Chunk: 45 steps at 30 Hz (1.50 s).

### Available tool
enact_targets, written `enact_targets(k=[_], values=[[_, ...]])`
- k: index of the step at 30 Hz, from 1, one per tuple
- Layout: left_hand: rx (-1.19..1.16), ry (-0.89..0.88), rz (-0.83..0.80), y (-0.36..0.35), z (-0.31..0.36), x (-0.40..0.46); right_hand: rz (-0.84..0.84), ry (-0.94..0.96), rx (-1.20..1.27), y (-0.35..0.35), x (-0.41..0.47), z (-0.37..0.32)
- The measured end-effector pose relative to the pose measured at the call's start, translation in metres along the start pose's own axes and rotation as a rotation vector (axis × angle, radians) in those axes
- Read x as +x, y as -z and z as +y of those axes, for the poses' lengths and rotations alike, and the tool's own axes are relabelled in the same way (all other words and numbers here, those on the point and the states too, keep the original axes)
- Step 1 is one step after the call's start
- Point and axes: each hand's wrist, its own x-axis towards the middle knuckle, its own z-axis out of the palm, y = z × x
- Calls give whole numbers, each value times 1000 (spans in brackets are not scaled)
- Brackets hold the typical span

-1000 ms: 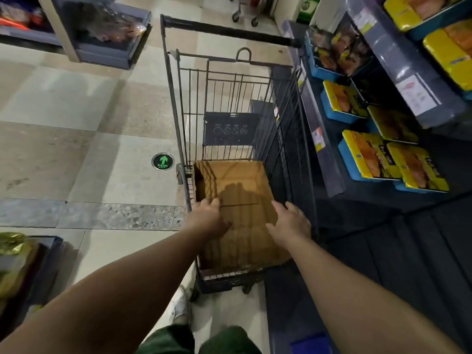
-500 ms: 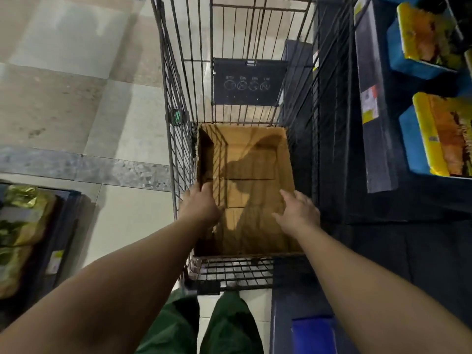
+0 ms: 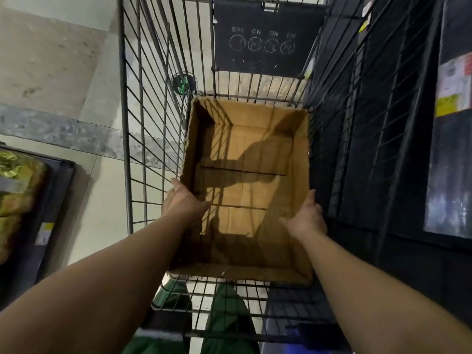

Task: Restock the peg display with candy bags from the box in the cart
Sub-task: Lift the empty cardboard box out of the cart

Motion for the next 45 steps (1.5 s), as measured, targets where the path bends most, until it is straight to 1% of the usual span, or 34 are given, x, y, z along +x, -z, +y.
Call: enact_targets(k=[3,5,8,12,14,18,23,27,31,33,35,41,45], values=[[-90,75,-69,2,8,9,-29,-51,83,1,7,0],[-169,90,-94,6,14,7,-31,-63,181,5,6,0],[-284,89,-72,14,19,-8,-1,-61,325,10,-5,1],[-395,67,-53,26,25,-37,57,-29,439,26,-31,-1],[-428,10,-34,40,35,-59,118,-5,466,42,-47,-3],[-393,-197,61,80,59,-94,294,28,489,85,-84,-15],[-366,-367,286,139,90,-155,464,114,605,134,-132,-38],[-369,-485,374,187,92,-179,610,167,613,157,-181,-68],[-414,-558,415,252,63,-184,714,212,569,159,-239,-122],[-437,-585,427,292,35,-175,747,242,550,150,-269,-159],[-437,-600,447,336,3,-162,747,283,546,132,-294,-199],[-408,-533,599,453,-94,-123,626,411,592,61,-346,-325],[-410,-464,678,511,-135,-94,558,510,514,32,-359,-398]])
